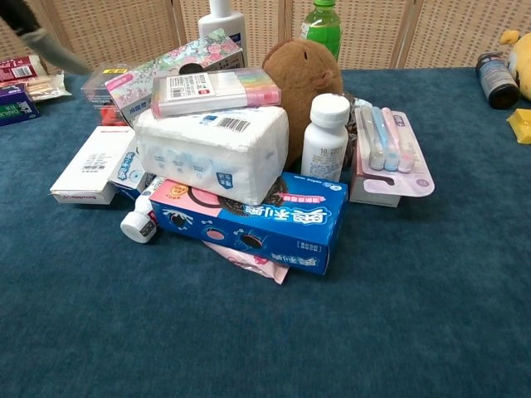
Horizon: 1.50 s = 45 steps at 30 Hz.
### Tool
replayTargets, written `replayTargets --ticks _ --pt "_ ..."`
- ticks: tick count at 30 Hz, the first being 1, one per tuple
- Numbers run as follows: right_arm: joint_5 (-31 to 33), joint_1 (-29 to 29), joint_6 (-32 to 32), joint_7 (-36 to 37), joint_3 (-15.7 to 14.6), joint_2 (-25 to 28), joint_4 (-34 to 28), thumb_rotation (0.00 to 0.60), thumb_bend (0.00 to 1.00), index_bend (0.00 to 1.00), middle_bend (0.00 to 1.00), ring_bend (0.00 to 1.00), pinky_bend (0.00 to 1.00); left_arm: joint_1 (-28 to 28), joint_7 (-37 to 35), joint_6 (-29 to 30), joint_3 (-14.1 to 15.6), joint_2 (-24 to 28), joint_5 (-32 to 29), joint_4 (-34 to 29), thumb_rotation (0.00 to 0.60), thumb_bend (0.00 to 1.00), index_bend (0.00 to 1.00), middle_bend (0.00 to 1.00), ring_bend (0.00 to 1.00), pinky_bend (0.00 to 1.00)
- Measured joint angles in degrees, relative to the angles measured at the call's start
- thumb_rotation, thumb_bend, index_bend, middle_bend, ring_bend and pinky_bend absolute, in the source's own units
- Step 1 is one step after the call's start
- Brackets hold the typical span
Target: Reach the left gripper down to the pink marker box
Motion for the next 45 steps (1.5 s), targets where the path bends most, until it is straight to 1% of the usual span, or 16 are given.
replayTargets --ticks 1,5,12,19,28,34,35,36,37,38,39,40,41,42,44,45 --pt "-0.02 0.01 -0.01 0.15 -0.03 0.03 -0.03 0.6 0.0 0.0 0.0 0.0 0.0 -2.71 1.48 0.15 -0.34 -1.46 -3.16 0.33 0.6 0.0 0.0 0.0 0.0 0.0" --pt "0.18 -0.03 0.18 1.43 0.0 0.38 -0.17 0.6 0.0 0.0 0.0 0.0 0.0 -10.66 6.06 1.96 -1.24 -7.0 -12.65 1.93 0.6 0.0 0.0 0.0 0.0 0.0" --pt "1.19 -0.23 1.09 5.04 0.56 1.79 -0.37 0.6 0.0 0.0 0.0 0.0 0.0 -19.53 11.37 7.18 -2.21 -14.72 -22.5 5.96 0.6 0.0 0.0 0.0 0.0 0.0" --pt "1.59 -0.35 1.41 6.87 0.75 2.53 -0.36 0.6 0.0 0.0 0.0 0.0 0.0 -22.96 12.85 8.82 -2.81 -18.6 -27.41 10.22 0.6 0.0 0.0 0.0 0.0 0.0" --pt "2.22 -0.38 1.44 8.19 0.99 2.95 -0.25 0.6 0.0 0.0 0.0 0.0 0.0 -25.4 13.78 8.0 -2.91 -22.3 -30.91 14.52 0.6 0.0 0.0 0.0 0.0 0.0" --pt "2.43 -0.39 1.45 9.18 1.09 3.22 -0.19 0.6 0.0 0.0 0.0 0.0 0.0 -27.06 15.32 8.34 -2.88 -24.37 -32.07 16.79 0.6 0.0 0.0 0.0 0.0 0.0" --pt "2.45 -0.39 1.44 9.3 1.1 3.3 -0.21 0.6 0.0 0.0 0.0 0.0 0.0 -27.25 15.48 8.59 -2.87 -24.66 -32.16 17.09 0.6 0.0 0.0 0.02 0.01 0.0" --pt "2.48 -0.4 1.42 9.47 1.1 3.37 -0.22 0.6 0.0 0.0 0.0 0.0 0.0 -27.44 15.65 9.05 -2.83 -24.99 -32.1 17.33 0.6 0.0 0.02 0.06 0.05 0.0" --pt "2.51 -0.41 1.4 9.62 1.08 3.42 -0.23 0.6 0.0 0.0 0.0 0.0 0.0 -27.56 15.82 9.47 -2.73 -25.24 -31.91 17.45 0.6 0.0 0.07 0.13 0.11 0.0" --pt "2.56 -0.41 1.37 9.78 1.08 3.49 -0.24 0.6 0.0 0.0 0.0 0.0 0.0 -27.66 16.0 9.95 -2.62 -25.49 -31.69 17.54 0.6 0.0 0.13 0.23 0.19 0.02" --pt "2.64 -0.41 1.32 10.01 1.08 3.56 -0.25 0.6 0.0 0.0 0.0 0.0 0.0 -27.78 16.25 10.64 -2.48 -25.83 -31.46 17.61 0.6 0.0 0.19 0.31 0.26 0.05" --pt "2.71 -0.42 1.31 10.14 1.11 3.6 -0.23 0.6 0.0 0.0 0.0 0.0 0.0 -27.86 16.44 11.19 -2.38 -26.08 -31.31 17.65 0.6 0.0 0.26 0.4 0.35 0.12" --pt "2.74 -0.42 1.32 10.22 1.12 3.64 -0.22 0.6 0.0 0.0 0.0 0.0 0.0 -27.93 16.62 11.74 -2.29 -26.33 -31.12 17.67 0.6 0.0 0.34 0.51 0.45 0.24" --pt "2.73 -0.44 1.34 10.37 1.12 3.69 -0.23 0.6 0.0 0.0 0.0 0.0 0.0 -27.98 16.82 12.46 -2.15 -26.63 -30.71 17.66 0.6 0.0 0.38 0.56 0.5 0.31" --pt "2.7 -0.45 1.37 10.58 1.13 3.78 -0.25 0.6 0.0 0.0 0.0 0.0 0.0 -28.0 17.2 13.51 -1.86 -27.01 -29.87 17.53 0.6 0.0 0.48 0.67 0.6 0.49" --pt "2.7 -0.46 1.41 10.56 1.15 3.75 -0.2 0.6 0.0 0.0 0.0 0.0 0.0 -28.0 17.46 14.03 -1.7 -27.17 -29.55 17.44 0.6 0.0 0.51 0.69 0.62 0.53"
